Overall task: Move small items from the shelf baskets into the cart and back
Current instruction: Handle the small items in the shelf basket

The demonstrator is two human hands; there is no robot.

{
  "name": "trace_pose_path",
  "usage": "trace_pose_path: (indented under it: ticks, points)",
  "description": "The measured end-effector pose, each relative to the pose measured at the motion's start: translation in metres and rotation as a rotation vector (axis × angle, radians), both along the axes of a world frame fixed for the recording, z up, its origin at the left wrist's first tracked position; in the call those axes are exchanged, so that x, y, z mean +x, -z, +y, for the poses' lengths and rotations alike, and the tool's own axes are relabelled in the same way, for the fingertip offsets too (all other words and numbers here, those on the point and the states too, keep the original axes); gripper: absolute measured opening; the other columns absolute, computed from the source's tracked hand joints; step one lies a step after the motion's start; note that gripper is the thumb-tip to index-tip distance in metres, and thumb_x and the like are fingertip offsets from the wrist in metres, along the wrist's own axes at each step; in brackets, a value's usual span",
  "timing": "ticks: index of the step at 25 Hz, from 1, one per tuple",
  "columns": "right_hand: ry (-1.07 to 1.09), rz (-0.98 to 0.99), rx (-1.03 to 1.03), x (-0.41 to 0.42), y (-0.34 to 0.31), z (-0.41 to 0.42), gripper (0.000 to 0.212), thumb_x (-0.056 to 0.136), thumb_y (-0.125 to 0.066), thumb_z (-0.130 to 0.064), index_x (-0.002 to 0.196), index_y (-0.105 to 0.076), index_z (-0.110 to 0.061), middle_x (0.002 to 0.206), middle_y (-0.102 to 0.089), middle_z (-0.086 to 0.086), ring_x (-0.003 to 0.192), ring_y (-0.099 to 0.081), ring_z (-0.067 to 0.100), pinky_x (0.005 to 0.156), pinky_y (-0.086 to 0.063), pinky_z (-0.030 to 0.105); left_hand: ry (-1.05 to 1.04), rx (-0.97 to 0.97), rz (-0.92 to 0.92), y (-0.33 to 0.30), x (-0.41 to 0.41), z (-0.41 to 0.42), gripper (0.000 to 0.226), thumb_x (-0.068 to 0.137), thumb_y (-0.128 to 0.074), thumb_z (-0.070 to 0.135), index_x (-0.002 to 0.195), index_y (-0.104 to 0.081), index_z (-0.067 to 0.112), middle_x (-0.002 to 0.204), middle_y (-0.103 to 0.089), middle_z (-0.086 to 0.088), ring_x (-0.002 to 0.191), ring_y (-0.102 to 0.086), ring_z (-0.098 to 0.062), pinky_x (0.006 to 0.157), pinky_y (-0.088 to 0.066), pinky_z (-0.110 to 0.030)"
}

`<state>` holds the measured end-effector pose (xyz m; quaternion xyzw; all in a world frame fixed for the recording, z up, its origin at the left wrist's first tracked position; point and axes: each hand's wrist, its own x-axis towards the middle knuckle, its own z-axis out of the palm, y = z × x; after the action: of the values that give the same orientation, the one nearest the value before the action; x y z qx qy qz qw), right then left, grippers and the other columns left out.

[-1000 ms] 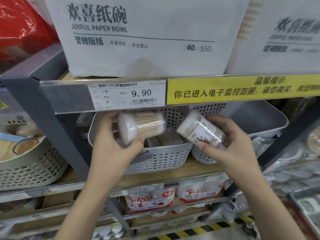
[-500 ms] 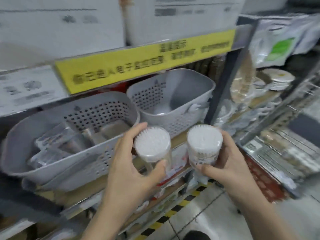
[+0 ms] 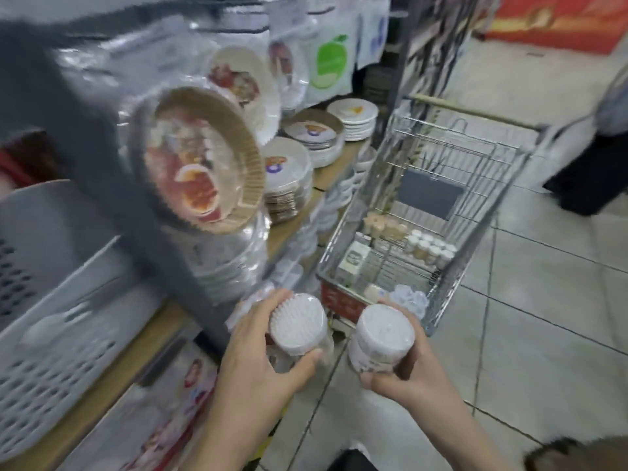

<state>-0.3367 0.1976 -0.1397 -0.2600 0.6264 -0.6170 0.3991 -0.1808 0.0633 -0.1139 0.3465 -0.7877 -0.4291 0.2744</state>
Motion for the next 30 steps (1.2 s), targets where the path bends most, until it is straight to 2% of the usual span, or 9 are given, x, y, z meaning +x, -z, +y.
trace_pose_path:
  ticks: [4,7,9,13,17,21,24,28,30]
  points:
    - [0.106,-0.085,0.076,-0.074,0.027,0.013,0.079,0.054,-0.074,-0.003,0.124,-0.051,-0.032,0.113,-0.066,-0.004,0.102,-0.063,0.012,0.077,-0.053,0.027,0.022,0.029,-0.082,0.024,-0.075,-0.011,0.068,0.067,-0.082,0.032,0.116,-0.040,0.054,0.123,-0.041,0.036,0.117,-0.043,0.001,0.095,-0.037,-0.024]
    - [0.193,-0.141,0.125,-0.115,0.047,0.012,0.071,0.056,-0.069,-0.003,0.120,-0.053,-0.031,0.111,-0.066,0.001,0.097,-0.063,0.013,0.069,-0.053,0.024,0.006,0.129,-0.136,0.045,-0.114,-0.032,0.069,0.064,-0.077,0.037,0.121,-0.042,0.052,0.125,-0.045,0.026,0.120,-0.046,-0.008,0.100,-0.042,-0.036]
    - [0.249,-0.160,0.156,-0.137,0.059,0.002,0.068,0.058,-0.068,-0.003,0.117,-0.054,-0.032,0.109,-0.065,0.002,0.091,-0.064,0.009,0.067,-0.053,0.023,-0.017,0.157,-0.157,0.055,-0.137,-0.051,0.071,0.066,-0.076,0.034,0.126,-0.042,0.047,0.123,-0.043,0.025,0.119,-0.047,-0.008,0.097,-0.043,-0.036]
    - [0.342,-0.107,0.226,-0.176,0.082,-0.037,0.058,0.060,-0.079,-0.008,0.104,-0.055,-0.037,0.107,-0.063,-0.001,0.091,-0.064,0.010,0.070,-0.054,0.022,-0.021,0.048,-0.299,0.073,-0.188,-0.095,0.068,0.074,-0.075,0.019,0.133,-0.042,0.028,0.122,-0.042,0.013,0.105,-0.044,-0.005,0.081,-0.037,-0.028]
    - [0.410,-0.067,0.342,-0.211,0.111,-0.075,0.061,0.063,-0.085,-0.007,0.104,-0.050,-0.035,0.109,-0.060,-0.002,0.096,-0.063,0.017,0.078,-0.057,0.043,0.075,0.010,-0.440,0.107,-0.244,-0.141,0.067,0.073,-0.078,0.028,0.130,-0.044,0.022,0.120,-0.042,0.013,0.099,-0.042,-0.003,0.079,-0.036,-0.026]
    - [0.390,-0.033,0.451,-0.246,0.155,-0.120,0.064,0.071,-0.077,0.001,0.117,-0.038,-0.023,0.103,-0.054,-0.008,0.090,-0.058,0.007,0.067,-0.046,0.015,0.193,0.050,-0.521,0.161,-0.303,-0.173,0.065,0.074,-0.077,0.030,0.128,-0.042,0.020,0.124,-0.043,0.009,0.104,-0.049,-0.007,0.088,-0.044,-0.026]
    - [0.365,-0.024,0.533,-0.263,0.202,-0.149,0.068,0.069,-0.077,-0.003,0.117,-0.036,-0.025,0.108,-0.053,-0.003,0.101,-0.057,0.015,0.075,-0.046,0.020,0.262,0.059,-0.596,0.207,-0.339,-0.181,0.063,0.077,-0.075,0.026,0.129,-0.040,0.019,0.128,-0.041,0.005,0.109,-0.053,-0.016,0.092,-0.047,-0.032]
    - [0.355,-0.004,0.612,-0.283,0.250,-0.184,0.069,0.070,-0.082,-0.012,0.119,-0.035,-0.021,0.105,-0.049,-0.010,0.096,-0.053,0.011,0.070,-0.041,0.015,0.288,0.019,-0.687,0.269,-0.372,-0.192,0.063,0.079,-0.072,0.015,0.132,-0.037,0.018,0.136,-0.039,0.000,0.113,-0.053,-0.018,0.091,-0.048,-0.028]
    - [0.354,0.008,0.642,-0.291,0.280,-0.198,0.070,0.069,-0.083,-0.016,0.119,-0.034,-0.022,0.110,-0.050,-0.006,0.100,-0.054,0.014,0.075,-0.044,0.018,0.304,-0.027,-0.752,0.299,-0.381,-0.199,0.059,0.081,-0.069,0.010,0.131,-0.037,0.018,0.134,-0.041,-0.001,0.114,-0.051,-0.018,0.089,-0.044,-0.025]
